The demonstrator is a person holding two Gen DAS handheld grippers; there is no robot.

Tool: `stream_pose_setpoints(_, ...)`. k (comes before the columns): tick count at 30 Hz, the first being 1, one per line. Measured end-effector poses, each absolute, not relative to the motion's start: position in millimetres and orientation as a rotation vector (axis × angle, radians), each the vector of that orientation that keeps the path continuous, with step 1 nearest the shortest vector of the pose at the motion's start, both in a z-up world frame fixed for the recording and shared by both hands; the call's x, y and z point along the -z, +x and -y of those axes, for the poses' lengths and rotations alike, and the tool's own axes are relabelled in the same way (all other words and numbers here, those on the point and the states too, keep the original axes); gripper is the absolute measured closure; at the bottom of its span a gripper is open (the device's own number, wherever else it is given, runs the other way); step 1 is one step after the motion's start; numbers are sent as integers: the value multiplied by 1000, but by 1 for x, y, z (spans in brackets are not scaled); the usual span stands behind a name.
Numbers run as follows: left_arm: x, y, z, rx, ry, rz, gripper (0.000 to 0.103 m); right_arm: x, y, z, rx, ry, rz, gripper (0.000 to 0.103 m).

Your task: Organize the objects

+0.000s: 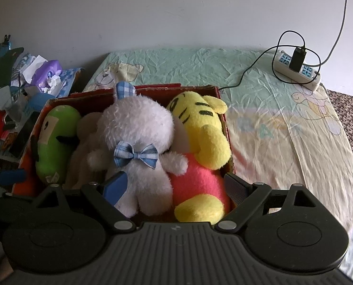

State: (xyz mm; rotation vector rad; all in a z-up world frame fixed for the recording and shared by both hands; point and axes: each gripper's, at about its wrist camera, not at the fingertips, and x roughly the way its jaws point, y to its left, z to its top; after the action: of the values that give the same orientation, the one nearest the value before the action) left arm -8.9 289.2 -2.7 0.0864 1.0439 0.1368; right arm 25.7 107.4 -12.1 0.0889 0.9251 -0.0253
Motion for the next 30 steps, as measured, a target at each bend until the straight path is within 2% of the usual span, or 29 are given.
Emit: stream_pose_setpoints(30, 1, -18, -294, -157, 63, -1039, 1, 8, 20, -117, 23, 54, -902, 13)
